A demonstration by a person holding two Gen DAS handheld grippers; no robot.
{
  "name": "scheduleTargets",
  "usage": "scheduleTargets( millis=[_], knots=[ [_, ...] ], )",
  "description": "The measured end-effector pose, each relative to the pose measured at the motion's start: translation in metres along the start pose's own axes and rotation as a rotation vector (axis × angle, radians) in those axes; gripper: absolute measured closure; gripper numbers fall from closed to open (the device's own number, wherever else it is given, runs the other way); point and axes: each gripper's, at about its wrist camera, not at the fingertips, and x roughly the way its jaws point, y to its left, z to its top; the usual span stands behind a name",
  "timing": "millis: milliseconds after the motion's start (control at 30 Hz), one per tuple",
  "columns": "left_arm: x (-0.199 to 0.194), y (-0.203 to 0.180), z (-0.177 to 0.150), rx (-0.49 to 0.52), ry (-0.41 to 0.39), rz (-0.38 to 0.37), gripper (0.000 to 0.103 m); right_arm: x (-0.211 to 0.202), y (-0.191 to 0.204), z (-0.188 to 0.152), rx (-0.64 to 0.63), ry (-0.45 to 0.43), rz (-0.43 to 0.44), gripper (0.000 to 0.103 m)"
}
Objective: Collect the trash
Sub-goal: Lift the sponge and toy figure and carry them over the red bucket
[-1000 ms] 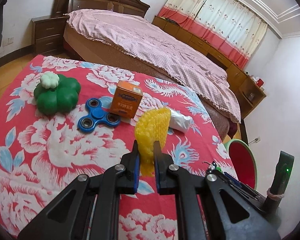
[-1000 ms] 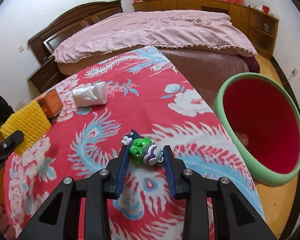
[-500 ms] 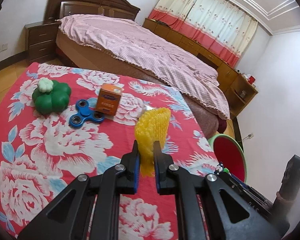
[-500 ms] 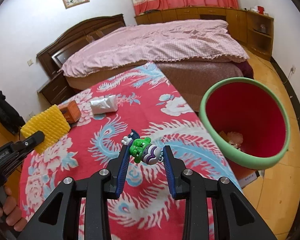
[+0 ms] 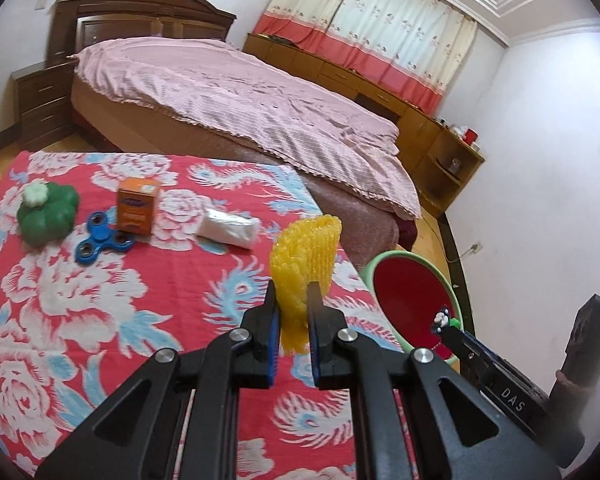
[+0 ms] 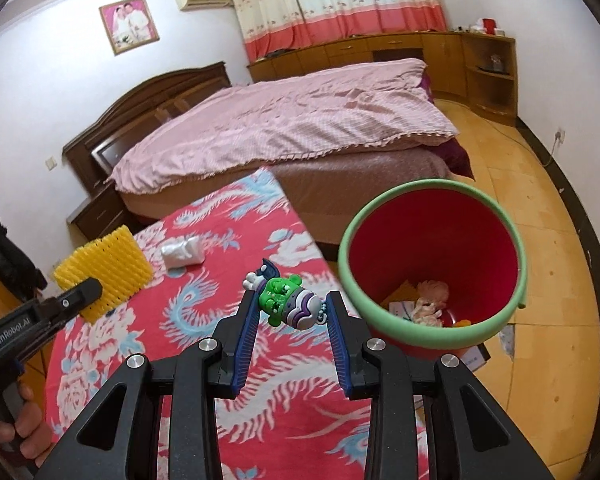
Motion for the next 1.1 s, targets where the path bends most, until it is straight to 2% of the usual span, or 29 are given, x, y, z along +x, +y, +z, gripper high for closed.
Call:
scheduleTargets(
  millis=[533,867,1100],
  knots=[
    [0.064,-0.080,0.005,0.141,0.099,-0.077,0.092,0.002,-0.082,0.024,0.144,-0.050,-0.080,0.068],
    [0.119,-0.125,-0.005,0.218,0.197,-0.119,0.092,0.022,-0.127,0.024,0.218,-0.012,-0.133,0.068],
    [0.146,-0.141,-0.016,0.250,0.249,-0.128,0.092,0.037,-0.146,0.020,0.248,0.023,-0.146,0.068]
  ],
)
